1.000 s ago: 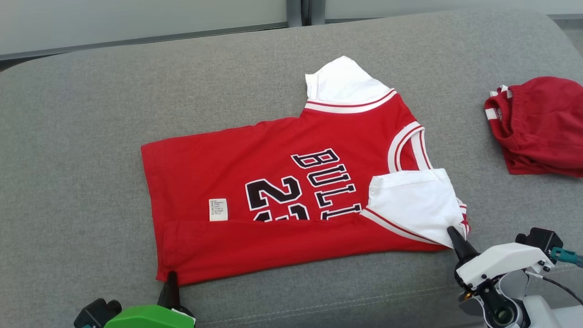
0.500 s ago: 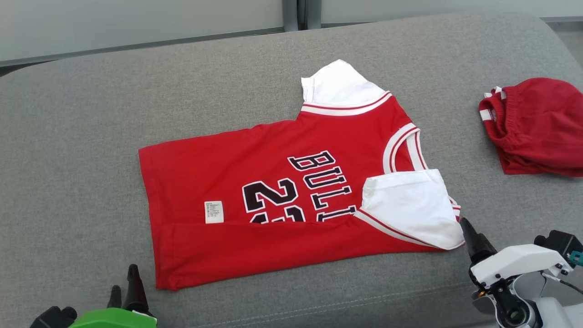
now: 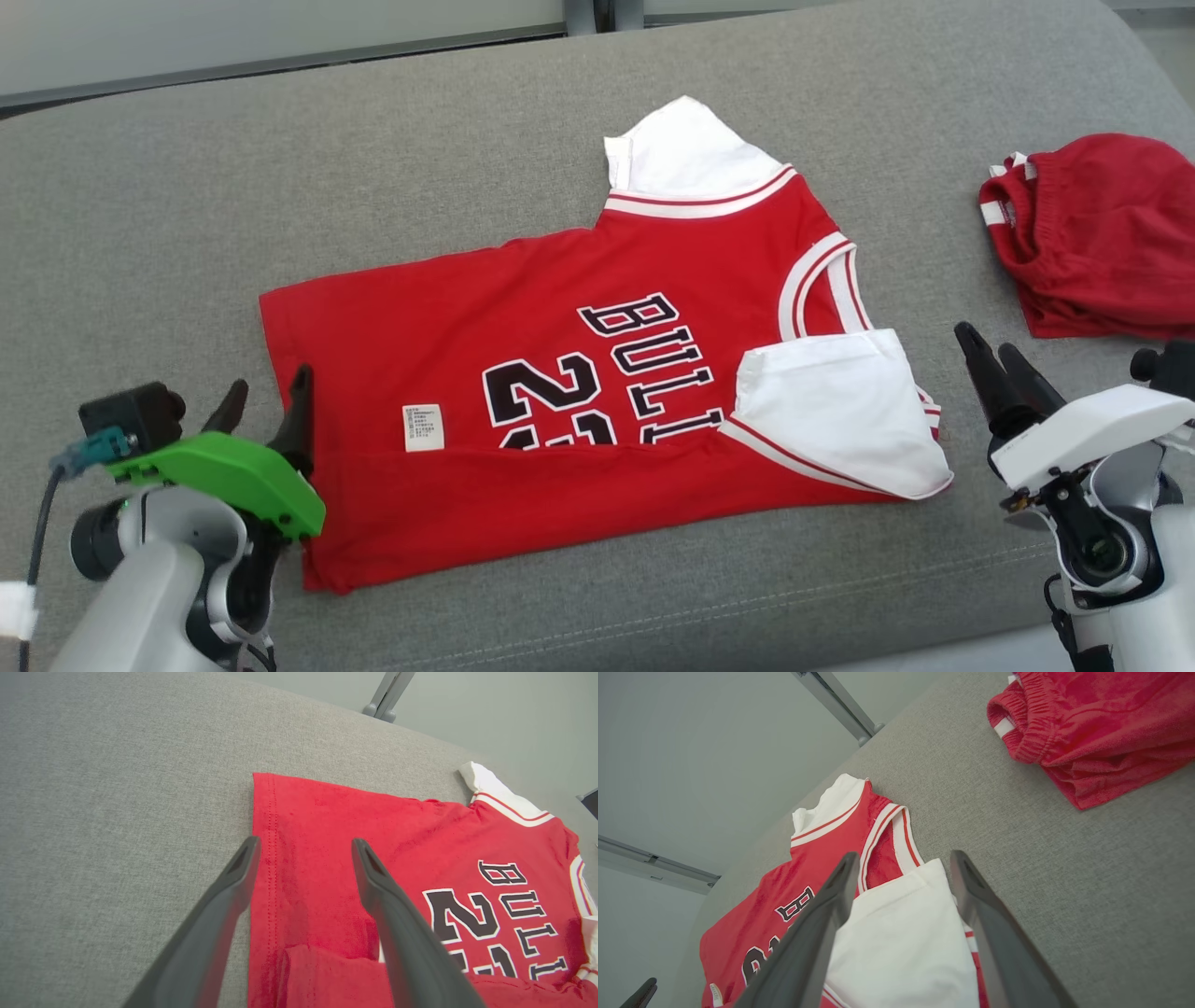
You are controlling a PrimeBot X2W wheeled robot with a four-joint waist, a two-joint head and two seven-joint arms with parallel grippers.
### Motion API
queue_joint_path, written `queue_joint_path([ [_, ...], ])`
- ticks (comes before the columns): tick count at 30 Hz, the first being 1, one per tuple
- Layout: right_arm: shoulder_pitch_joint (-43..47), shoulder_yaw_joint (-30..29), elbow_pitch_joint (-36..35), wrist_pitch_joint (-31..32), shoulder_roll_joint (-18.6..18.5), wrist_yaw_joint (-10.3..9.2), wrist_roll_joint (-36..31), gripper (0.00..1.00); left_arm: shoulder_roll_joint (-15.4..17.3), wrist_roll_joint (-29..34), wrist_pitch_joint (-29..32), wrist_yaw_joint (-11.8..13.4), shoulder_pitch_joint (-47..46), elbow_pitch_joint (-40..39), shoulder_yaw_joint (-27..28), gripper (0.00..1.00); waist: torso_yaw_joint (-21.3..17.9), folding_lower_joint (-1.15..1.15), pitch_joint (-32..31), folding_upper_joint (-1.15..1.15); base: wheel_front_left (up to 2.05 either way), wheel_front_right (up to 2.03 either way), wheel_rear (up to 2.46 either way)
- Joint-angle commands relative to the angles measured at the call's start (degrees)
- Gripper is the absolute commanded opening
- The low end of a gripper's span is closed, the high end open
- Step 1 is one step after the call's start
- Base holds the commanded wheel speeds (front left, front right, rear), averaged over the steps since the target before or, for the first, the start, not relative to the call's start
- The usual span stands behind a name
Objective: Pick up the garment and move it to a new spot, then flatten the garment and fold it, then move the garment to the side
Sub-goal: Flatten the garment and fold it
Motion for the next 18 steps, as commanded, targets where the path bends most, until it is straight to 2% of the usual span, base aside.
queue_joint_path([
  [1, -1.2, 0.1, -0.9, 0.6, -0.4, 0.02, -0.5, 1.0, 1.1, 0.9, 1.0, -0.3, -2.7, 0.8, -0.4, 1.0, -0.6, 0.0, 1.8, 0.0, 0.0, 0.0, 0.0],
  [9, -6.3, 2.0, -4.7, 2.3, -0.9, 0.01, 0.6, 1.0, 5.0, 5.1, 7.3, -2.4, -16.1, 7.2, -3.3, 1.0, -1.4, 0.0, 9.3, 0.0, 0.0, 0.0, 0.0],
  [18, -8.6, 4.4, -5.4, 1.4, -2.1, 0.02, 2.7, 1.0, 6.0, 7.2, 8.6, -3.3, -23.0, 15.1, -4.6, 1.0, -2.1, 0.0, 13.1, 0.0, 0.0, 0.0, 0.0],
])
